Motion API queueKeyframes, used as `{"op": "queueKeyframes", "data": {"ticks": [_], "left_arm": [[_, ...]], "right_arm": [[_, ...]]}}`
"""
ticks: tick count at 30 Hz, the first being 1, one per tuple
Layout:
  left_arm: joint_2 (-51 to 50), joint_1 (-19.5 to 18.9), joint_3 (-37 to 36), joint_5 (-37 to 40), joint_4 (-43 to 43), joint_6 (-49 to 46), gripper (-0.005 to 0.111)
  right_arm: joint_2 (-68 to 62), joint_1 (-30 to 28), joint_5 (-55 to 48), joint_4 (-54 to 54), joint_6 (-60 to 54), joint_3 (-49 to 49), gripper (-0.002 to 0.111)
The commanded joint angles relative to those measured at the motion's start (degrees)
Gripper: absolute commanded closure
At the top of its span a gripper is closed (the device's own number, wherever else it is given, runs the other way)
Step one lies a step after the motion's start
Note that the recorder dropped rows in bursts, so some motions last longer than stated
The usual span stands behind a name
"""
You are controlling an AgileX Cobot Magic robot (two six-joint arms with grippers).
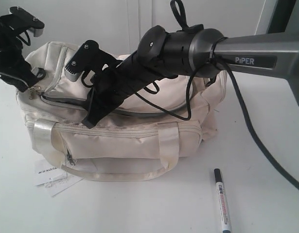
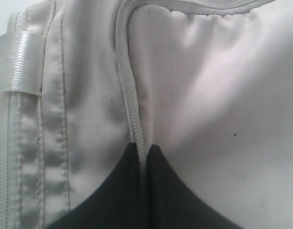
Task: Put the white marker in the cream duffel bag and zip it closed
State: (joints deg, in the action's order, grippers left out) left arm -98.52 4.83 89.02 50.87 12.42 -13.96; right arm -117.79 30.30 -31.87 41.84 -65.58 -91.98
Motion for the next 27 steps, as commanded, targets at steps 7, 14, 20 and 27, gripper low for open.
{"op": "queueKeyframes", "data": {"ticks": [7,14,20,27], "left_arm": [[7.6,-0.4,-1.3,8.3,-5.3,5.2,0.05],[9.1,-5.7,-10.6,5.6,-14.5,5.9,0.05],[12.0,-10.9,-18.4,-3.2,-25.3,6.2,0.05],[13.2,-14.4,-22.6,-9.0,-35.7,6.2,0.05]], "right_arm": [[1.0,0.1,1.5,-0.3,4.6,-0.2,0.108],[1.3,0.1,2.4,-0.2,10.6,-0.2,0.108],[1.3,0.1,2.0,-0.3,10.6,-0.2,0.108],[1.3,0.1,1.9,-0.3,10.6,-0.2,0.108]]}}
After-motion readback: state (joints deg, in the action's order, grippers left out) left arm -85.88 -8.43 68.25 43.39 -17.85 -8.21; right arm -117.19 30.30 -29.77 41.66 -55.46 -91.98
